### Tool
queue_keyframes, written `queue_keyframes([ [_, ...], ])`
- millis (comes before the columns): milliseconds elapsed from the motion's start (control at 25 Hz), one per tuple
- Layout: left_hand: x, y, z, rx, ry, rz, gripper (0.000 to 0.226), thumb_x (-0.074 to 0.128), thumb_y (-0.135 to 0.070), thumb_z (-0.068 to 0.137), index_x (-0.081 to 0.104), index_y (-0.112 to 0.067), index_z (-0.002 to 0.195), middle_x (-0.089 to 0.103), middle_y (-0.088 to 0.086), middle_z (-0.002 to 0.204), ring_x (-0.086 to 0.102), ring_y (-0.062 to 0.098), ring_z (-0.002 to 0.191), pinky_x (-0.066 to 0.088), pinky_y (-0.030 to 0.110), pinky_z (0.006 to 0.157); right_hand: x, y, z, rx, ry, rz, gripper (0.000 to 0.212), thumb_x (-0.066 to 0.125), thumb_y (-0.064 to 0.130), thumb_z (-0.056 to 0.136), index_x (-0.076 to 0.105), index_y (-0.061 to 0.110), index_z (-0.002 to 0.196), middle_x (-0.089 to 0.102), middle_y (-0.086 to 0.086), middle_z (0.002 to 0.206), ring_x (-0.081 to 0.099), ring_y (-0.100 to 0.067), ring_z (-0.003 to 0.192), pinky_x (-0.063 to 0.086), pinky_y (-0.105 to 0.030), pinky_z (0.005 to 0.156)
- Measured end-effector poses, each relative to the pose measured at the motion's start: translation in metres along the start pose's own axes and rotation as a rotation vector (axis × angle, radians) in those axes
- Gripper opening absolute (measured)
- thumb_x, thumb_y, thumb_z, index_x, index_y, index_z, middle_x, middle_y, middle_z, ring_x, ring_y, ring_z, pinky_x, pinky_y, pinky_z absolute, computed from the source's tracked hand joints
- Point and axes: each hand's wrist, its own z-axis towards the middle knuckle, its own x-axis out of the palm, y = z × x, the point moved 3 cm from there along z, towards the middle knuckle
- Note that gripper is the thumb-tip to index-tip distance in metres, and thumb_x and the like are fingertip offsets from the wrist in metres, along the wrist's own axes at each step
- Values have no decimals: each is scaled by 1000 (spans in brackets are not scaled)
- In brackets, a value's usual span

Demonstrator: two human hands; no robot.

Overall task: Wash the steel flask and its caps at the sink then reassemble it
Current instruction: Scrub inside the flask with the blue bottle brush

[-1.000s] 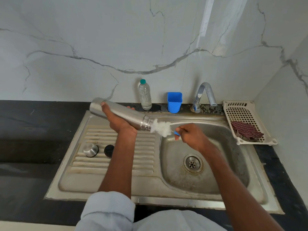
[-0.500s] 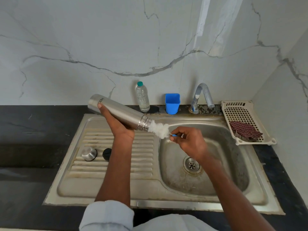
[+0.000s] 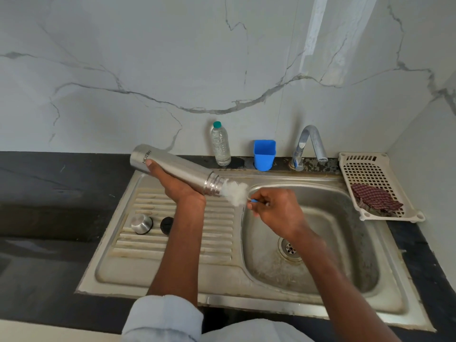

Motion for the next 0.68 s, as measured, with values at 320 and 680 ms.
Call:
queue_keyframes([
  [320, -7, 13, -13, -34, 26, 44, 42, 53, -72, 96, 63, -34, 112, 76, 8, 114, 78, 25, 98, 65, 42, 83, 13, -4, -7, -46, -44, -261, 40, 65, 50, 97, 63, 25, 66, 61, 6, 58, 56, -16, 56, 45, -31, 56],
  [680, -6, 27, -17, -261, 68, 72, 77, 70, -76, 81, 57, -21, 133, 71, 13, 119, 71, 34, 107, 60, 52, 93, 34, 6, -25, -15, -202, -447, 16, 67, 32, 98, 72, 20, 89, 64, 5, 79, 57, -18, 69, 47, -32, 59],
])
